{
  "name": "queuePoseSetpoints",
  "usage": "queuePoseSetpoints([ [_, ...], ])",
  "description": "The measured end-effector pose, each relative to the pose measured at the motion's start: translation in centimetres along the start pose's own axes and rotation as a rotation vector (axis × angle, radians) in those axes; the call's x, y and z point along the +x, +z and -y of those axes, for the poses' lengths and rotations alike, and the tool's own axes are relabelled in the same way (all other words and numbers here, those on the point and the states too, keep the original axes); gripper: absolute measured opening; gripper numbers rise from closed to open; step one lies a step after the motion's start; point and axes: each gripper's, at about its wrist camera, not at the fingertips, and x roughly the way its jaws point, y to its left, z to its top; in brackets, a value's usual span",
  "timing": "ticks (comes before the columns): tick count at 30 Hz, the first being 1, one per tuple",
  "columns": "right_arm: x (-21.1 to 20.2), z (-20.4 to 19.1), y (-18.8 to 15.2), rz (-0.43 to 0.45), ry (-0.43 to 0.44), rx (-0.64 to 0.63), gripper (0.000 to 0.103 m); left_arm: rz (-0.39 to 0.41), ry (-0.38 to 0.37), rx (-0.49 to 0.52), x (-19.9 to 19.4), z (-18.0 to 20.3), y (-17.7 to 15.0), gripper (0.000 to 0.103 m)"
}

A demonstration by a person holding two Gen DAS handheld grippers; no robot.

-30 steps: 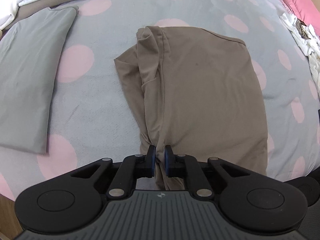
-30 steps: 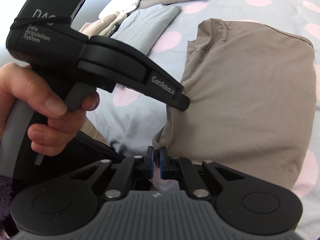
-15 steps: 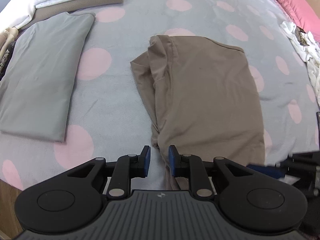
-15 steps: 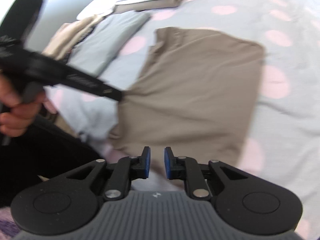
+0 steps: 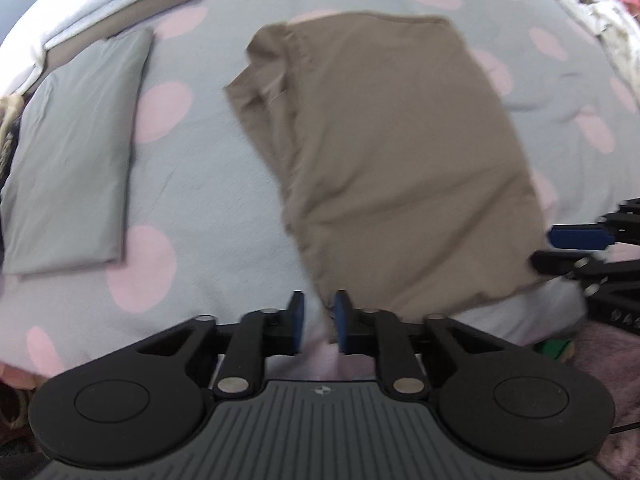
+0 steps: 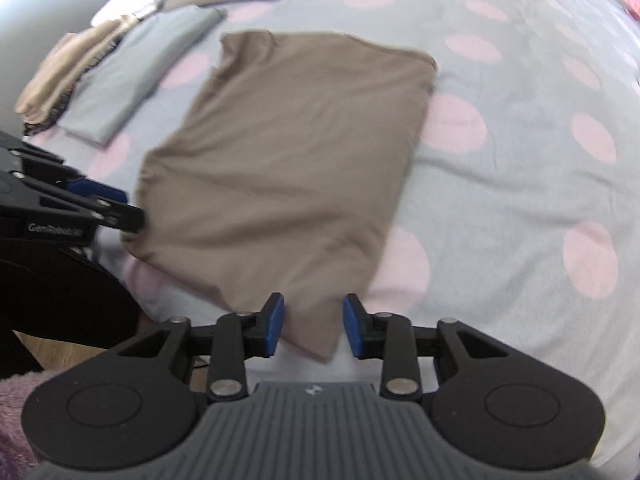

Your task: Fold clothes

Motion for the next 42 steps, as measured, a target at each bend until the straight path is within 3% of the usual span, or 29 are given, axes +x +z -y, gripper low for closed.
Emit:
queuePoseSetpoints([
  [4, 1.0, 0.7, -0.5, -0.042, -0.011, 0.021, 0.020, -0.090, 0.057, -0.015, 2.1, -0.7, -0.3, 0.008],
  [7, 1.3, 1.1, -0.7, -0.050, -0.004, 0.032, 0.020, -0.113, 0.068, -0.038, 2.5, -1.3, -0.5, 0.008],
  [12, 0.3, 1.3, -0.9, -0.031, -0.030, 0.042, 0.026, -0.031, 0.029, -0.144, 0.5, -3.0, -0.6, 0.010],
  [17, -1.6, 2.3, -0.2, 0.102, -0.029, 0.123, 0.038, 0.161, -0.054, -0.214, -2.2, -4.3, 0.7, 0.031],
  [19, -2.1, 2.8, 0.4, 0.152, -0.019, 0.168, 0.046, 0.232, -0.087, -0.237, -3.2, -4.5, 1.9, 0.046],
  [22, -2.5, 3.7, 1.7, 0.200, 0.004, 0.237, 0.058, 0.305, -0.099, -0.226, -3.4, -4.0, 4.3, 0.051],
  [26, -1.8, 4.8, 4.0, 0.223, 0.053, 0.304, 0.061, 0.295, -0.074, -0.217, -1.0, -4.0, 7.0, 0.051],
  [29, -1.0, 5.4, 5.6, 0.238, 0.053, 0.303, 0.066, 0.285, -0.065, -0.276, 0.7, -4.9, 7.4, 0.051],
  [42, 4.7, 9.6, 9.3, 0.189, 0.113, 0.404, 0.066, 0.301, -0.195, -0.520, 4.7, -9.2, 7.7, 0.051],
])
